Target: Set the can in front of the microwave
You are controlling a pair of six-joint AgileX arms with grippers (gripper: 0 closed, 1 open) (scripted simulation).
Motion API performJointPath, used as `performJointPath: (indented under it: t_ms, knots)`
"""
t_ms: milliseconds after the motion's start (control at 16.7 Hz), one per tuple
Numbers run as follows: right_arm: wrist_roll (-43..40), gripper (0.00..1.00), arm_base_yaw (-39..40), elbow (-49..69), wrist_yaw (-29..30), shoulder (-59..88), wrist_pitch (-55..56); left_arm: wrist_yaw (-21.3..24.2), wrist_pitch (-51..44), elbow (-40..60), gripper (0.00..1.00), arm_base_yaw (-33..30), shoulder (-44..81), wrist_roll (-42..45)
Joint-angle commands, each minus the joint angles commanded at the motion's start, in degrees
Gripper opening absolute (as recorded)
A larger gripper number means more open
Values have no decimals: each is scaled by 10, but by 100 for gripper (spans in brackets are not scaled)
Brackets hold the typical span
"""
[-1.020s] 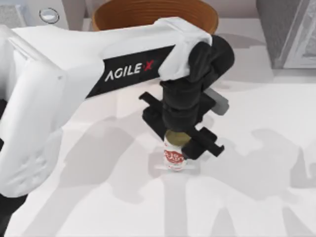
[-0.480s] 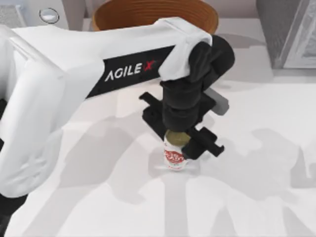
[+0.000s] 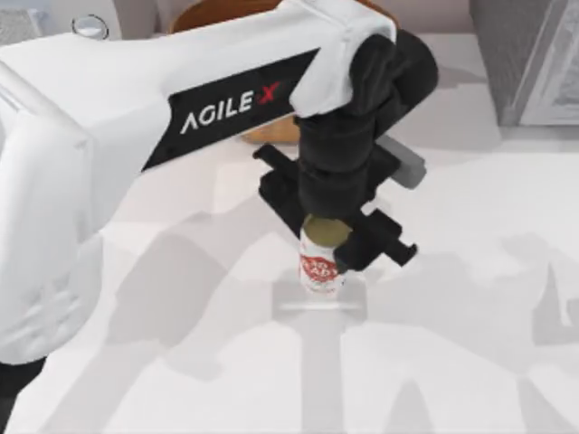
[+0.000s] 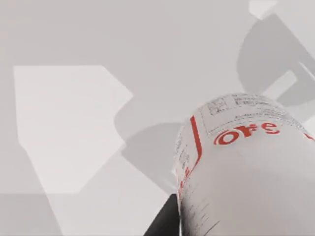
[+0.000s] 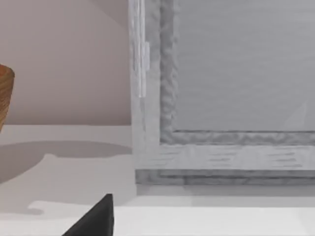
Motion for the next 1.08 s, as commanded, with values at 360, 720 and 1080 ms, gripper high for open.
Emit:
performJointPath:
  t_ms: [360,720,1080]
  knots:
    - [0,100,0,0,0,0,0,0,-5,4,0,8,0,4]
    - [0,100,0,0,0,0,0,0,-12,6,0,167,-18,43]
    - [0,100,0,0,0,0,0,0,-14,3,0,437,-14,88]
